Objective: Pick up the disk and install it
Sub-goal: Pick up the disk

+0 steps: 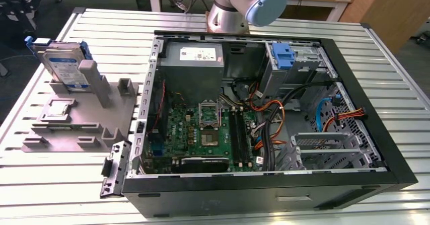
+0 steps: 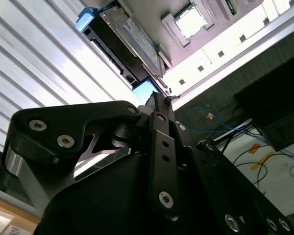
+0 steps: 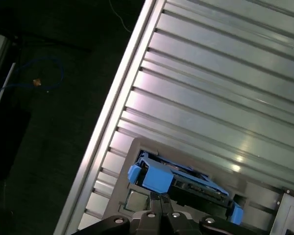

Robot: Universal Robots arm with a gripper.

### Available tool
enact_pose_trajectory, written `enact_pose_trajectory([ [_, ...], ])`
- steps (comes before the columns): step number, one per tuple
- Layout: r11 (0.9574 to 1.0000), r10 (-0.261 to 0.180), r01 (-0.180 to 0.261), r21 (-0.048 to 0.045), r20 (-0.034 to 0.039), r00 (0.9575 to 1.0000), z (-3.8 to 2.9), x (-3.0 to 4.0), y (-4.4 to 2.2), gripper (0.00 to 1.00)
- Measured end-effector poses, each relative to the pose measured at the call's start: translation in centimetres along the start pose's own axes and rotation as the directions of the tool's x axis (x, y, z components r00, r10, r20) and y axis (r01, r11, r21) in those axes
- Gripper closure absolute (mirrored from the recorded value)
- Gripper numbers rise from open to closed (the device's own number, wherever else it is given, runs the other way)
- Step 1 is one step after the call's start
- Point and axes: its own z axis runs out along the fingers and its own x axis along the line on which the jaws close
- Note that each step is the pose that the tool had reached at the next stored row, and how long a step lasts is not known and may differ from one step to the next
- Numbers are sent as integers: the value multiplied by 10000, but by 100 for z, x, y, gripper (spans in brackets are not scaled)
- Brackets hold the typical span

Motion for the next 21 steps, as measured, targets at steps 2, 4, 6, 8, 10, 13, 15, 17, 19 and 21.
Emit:
enact_pose_trajectory([
  [2, 9995, -327, 327, 4, -13, 9995, 3, 0, 0, 90],
  [4, 9977, -677, 677, 7, -25, 9977, 7, 0, 0, 90],
  [6, 9948, -1018, 1019, 9, -39, 9948, 9, 1, -1, 90],
  [8, 9909, -1344, 1344, 11, -51, 9909, 11, 1, -1, 90],
  [10, 9863, -1647, 1647, 12, -66, 9863, 11, 1, 0, 90],
  [13, 9776, -2103, 2103, 12, -85, 9776, 12, 1, 0, 90],
  [15, 9711, -2386, 2386, 12, -98, 9711, 12, 1, 0, 90],
  [17, 9646, -2638, 2638, 11, -109, 9645, 12, 0, 0, 90],
  [19, 9580, -2866, 2866, 10, -119, 9580, 13, 1, 0, 90],
  [21, 9507, -3101, 3101, 10, -130, 9506, 13, 0, 0, 90],
])
